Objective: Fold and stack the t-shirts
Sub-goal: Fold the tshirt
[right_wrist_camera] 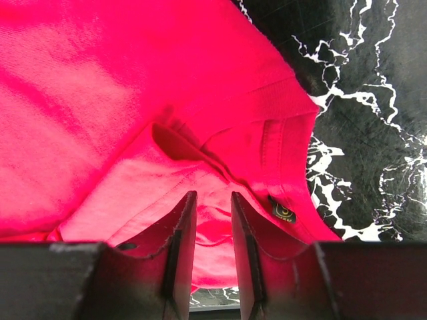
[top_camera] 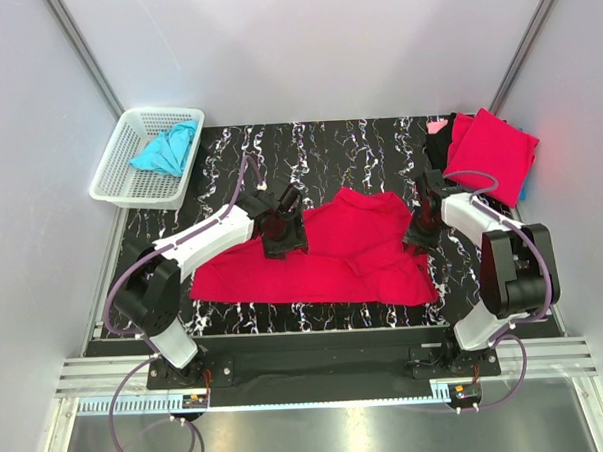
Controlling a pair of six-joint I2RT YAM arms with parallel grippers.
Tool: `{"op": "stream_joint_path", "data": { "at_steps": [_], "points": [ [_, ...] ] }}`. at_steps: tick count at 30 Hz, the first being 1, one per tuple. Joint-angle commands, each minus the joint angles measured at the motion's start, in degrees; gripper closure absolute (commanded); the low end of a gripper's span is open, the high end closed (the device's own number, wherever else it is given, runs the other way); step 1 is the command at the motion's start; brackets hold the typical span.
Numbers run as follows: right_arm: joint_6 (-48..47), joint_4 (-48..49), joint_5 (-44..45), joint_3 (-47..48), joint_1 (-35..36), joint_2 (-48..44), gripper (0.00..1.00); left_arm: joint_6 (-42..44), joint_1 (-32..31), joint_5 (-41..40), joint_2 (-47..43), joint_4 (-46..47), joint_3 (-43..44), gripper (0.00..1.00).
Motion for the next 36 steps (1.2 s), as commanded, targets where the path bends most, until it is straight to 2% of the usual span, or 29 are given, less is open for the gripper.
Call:
{"op": "stream_joint_path", "data": {
  "at_steps": [1,21,25,33,34,36],
  "points": [
    [-1.32,1.66,-0.69,-0.08,-0.30,0.87,0.69,0.23,-0.06,0.07,-2.49,1.20,-0.47,0.37],
    [-2.90,3.33,-2.55,-0.08,-0.48,2.98,0.69,0.58,-0.06,0.16,-3.64,0.93,-0.74,0.37],
    [-2.99,3.51,-2.63,-0.17,-0.66,3.60,0.75,0.49,-0.06,-0.11,-3.64,0.84,-0.83,0.37],
    [-2.90,3.95,-3.33,-1.22,-1.18,3.60,0.75,0.75,-0.06,-0.02,-3.73,0.67,-0.56,0.37],
    [-2.82,4.04,-3.60,-1.23,-1.27,3.60,0.75,0.67,-0.06,-0.10,-3.73,0.67,-0.56,0.37],
    [-2.82,4.39,-4.04,-1.32,-1.27,3.77,0.90,0.67,-0.06,-0.19,-3.81,0.67,-0.56,0.37]
  ]
}}
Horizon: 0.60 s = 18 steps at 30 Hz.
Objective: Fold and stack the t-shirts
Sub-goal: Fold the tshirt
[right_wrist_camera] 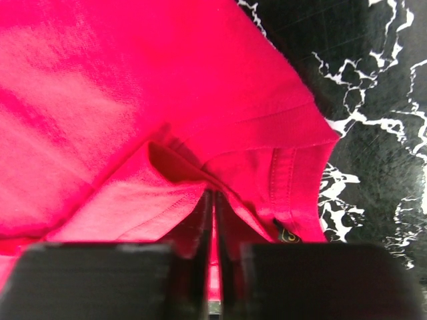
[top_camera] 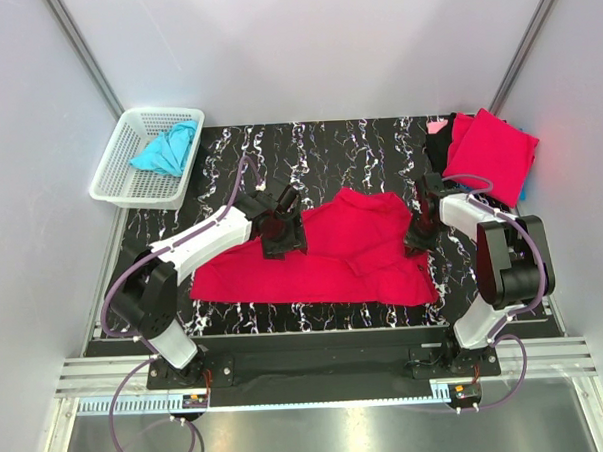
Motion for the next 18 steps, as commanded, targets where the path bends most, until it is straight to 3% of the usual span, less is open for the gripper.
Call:
{"op": "stream_joint_path", "data": {
  "at_steps": [1,2,18],
  "points": [
    [-0.39,1.24,-1.52,-0.27,-0.37,0.34,0.97,0.62,-0.06,-0.19,-2.61,0.60,-0.01,0.37],
    [-0.39,1.24,-1.87,-0.09,-0.37,0.34,1.00,0.62,-0.06,-0.28,-2.52,0.60,-0.02,0.37],
    [-0.30,-2.71,-4.42,6.67,-0.37,-10.47,1.00,0.80,-0.06,-0.46,-2.26,0.43,-0.02,0.37]
  ]
}}
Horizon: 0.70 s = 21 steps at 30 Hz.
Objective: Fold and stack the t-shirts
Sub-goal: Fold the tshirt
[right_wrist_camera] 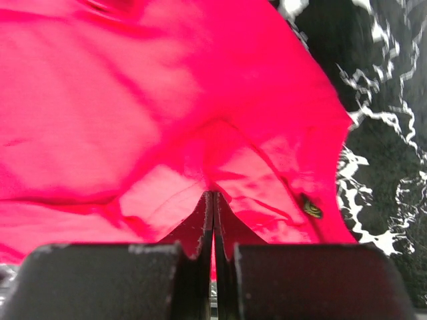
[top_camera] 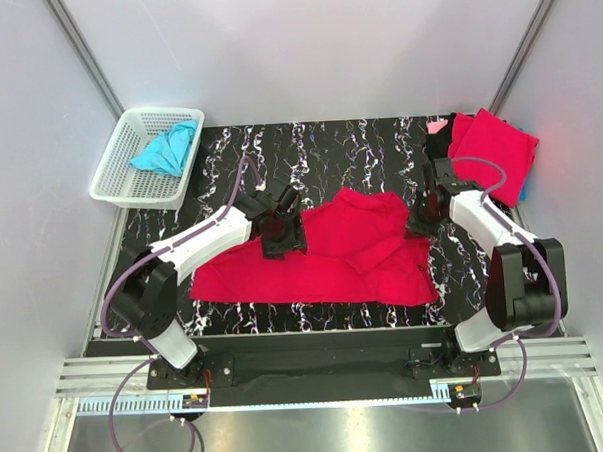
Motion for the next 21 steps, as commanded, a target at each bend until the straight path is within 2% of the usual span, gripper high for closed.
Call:
{"op": "stream_joint_path", "data": {
  "at_steps": [1,6,15,18,21],
  "points": [
    [-0.67,-0.35,-2.33,4.29,-0.27,-2.49,1.00,0.64,-0.06,-0.41,-2.26,0.54,-0.02,0.37],
    [-2.61,0.52,-5.22,8.86,-0.27,1.90,1.00,0.99,-0.06,-0.76,-2.79,0.45,-0.01,0.37],
    [-2.87,5.36,-10.76,16.33,-0.27,15.51,1.00,2.14,-0.06,-2.35,-2.79,-0.69,1.04,0.37],
    [-3.66,5.62,-10.94,17.66,-0.27,16.49,1.00,2.75,-0.06,-2.61,-2.61,-1.48,1.48,0.37],
    [-4.62,5.62,-11.64,18.10,-0.27,16.58,1.00,2.84,0.11,-8.31,-2.09,-3.32,1.48,0.37]
  ]
}}
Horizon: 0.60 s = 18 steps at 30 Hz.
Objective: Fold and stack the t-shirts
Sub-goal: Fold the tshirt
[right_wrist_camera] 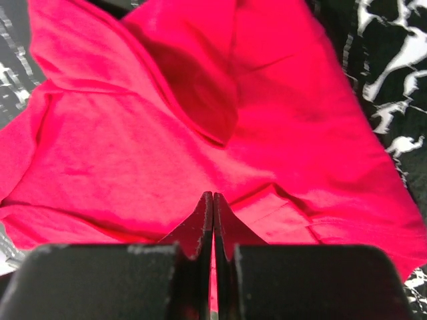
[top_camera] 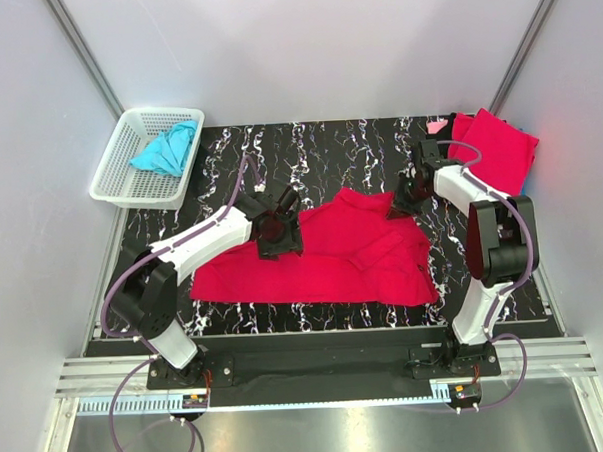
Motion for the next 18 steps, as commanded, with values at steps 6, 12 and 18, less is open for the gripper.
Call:
{"op": "stream_joint_path", "data": {
  "at_steps": [6,12,18],
  "points": [
    [-2.58,1.34,-3.17,2.77,-0.24,-1.39,0.67,0.37,5.46,-5.44,-0.30,-2.90,1.81,0.36],
    [-1.88,1.69,-1.76,5.49,-0.24,0.45,0.66,1.94,14.60,2.28,0.22,0.42,0.14,0.36],
    [-1.26,1.69,-0.62,12.87,-0.33,6.51,0.66,3.35,19.62,11.16,1.10,4.91,-1.18,0.36]
  ]
}}
